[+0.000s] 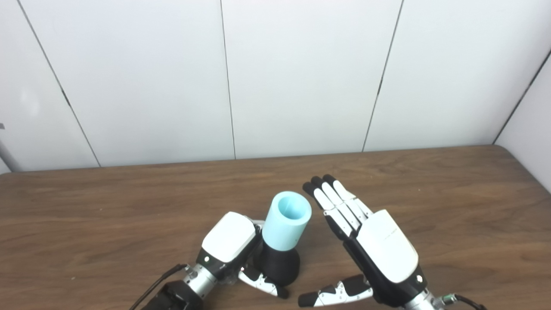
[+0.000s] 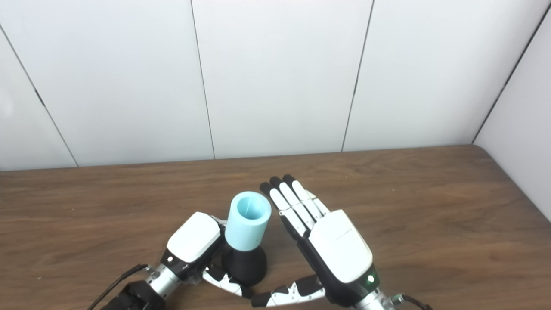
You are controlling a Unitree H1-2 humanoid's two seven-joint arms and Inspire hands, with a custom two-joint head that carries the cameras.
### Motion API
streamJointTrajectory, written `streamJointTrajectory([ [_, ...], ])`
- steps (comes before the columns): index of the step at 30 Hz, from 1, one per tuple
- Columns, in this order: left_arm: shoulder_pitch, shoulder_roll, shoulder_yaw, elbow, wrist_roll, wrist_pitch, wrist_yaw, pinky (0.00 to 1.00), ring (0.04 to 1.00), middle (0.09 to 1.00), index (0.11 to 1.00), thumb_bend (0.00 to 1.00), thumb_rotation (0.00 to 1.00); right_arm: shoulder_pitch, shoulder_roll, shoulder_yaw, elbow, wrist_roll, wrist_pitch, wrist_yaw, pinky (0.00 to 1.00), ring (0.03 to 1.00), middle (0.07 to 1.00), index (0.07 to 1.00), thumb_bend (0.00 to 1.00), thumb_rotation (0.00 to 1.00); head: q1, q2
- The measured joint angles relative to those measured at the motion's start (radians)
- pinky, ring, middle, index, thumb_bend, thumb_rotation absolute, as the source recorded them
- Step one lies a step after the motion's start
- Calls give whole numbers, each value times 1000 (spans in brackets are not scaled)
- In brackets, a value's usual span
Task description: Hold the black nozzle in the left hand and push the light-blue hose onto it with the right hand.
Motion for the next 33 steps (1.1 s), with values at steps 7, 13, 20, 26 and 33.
streamJointTrajectory([
  [7,0,0,0,0,0,0,0,120,174,471,479,527,0,-19,9,47,-18,-20,22,87,1000,1000,1000,995,861,704,2,0],
  [13,0,0,0,0,0,-1,0,131,186,471,479,526,0,-37,20,65,-18,-35,42,122,1000,1000,1000,997,875,698,2,2],
  [20,0,0,0,0,0,0,0,128,181,471,479,526,0,-62,28,87,-18,-55,46,134,999,1000,1000,995,867,730,5,3],
  [26,1,0,0,-4,-1,5,-3,132,189,471,479,526,0,-63,31,95,-18,-70,47,150,997,1000,998,982,867,729,3,5],
  [33,1,0,0,-4,-3,7,-3,121,177,471,479,526,0,-69,30,95,-18,-76,50,160,981,1000,978,950,855,721,2,5],
])
